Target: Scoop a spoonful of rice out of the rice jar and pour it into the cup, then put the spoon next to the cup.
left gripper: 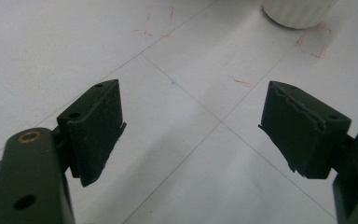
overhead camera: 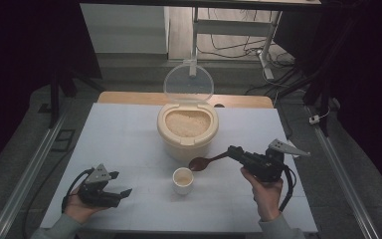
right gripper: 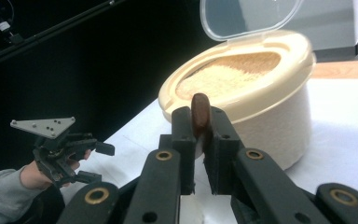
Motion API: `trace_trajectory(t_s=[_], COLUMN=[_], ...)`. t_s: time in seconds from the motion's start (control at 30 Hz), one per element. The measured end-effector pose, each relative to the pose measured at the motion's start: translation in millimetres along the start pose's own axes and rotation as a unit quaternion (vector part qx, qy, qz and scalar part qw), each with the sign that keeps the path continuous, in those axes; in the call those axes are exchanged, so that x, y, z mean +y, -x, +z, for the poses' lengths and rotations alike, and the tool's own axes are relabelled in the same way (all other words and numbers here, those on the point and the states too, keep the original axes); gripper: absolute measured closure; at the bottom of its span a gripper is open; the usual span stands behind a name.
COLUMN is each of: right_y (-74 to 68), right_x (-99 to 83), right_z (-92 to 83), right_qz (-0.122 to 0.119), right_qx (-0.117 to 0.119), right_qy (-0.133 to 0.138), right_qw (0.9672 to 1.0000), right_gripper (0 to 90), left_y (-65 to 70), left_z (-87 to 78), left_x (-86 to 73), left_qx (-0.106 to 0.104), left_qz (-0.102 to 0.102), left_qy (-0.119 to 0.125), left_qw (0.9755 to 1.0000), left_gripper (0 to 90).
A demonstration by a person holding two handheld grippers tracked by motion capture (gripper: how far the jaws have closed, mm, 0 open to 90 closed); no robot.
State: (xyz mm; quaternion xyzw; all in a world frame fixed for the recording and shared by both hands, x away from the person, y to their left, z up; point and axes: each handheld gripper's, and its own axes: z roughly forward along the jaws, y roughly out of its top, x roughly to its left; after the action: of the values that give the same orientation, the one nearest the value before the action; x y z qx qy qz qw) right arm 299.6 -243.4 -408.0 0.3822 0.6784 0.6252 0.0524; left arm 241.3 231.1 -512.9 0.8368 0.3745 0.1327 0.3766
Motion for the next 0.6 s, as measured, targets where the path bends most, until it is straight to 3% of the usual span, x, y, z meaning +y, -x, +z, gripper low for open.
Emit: trace_trajectory(t_s=[0.23, 0.4, 0.6], right_y=[4.0, 4.3, 3.8], right_x=[11.4, 18.1, 20.2], right_z=[-18.4, -23.4, -19.7], right_qz=[-0.016, -0.032, -0.047], right_qx=[-0.023, -0.034, -0.018], right_qy=[-0.005, -0.042, -0.103], right_qw=[0.9996, 0.9980, 0.9934], right_gripper=[83.1, 83.1, 83.2], left_y=[-0.9, -0.8, -1.2], left_z=[-0.3, -0.4, -0.6], left_x=[-0.4, -0.4, 0.0], left_qx=[0.001, 0.000, 0.000], left_qz=[-0.002, -0.001, 0.000], left_qy=[0.001, 0.001, 0.001], left_qw=[1.0000, 1.0000, 1.0000], left_gripper=[20.6, 20.5, 20.5])
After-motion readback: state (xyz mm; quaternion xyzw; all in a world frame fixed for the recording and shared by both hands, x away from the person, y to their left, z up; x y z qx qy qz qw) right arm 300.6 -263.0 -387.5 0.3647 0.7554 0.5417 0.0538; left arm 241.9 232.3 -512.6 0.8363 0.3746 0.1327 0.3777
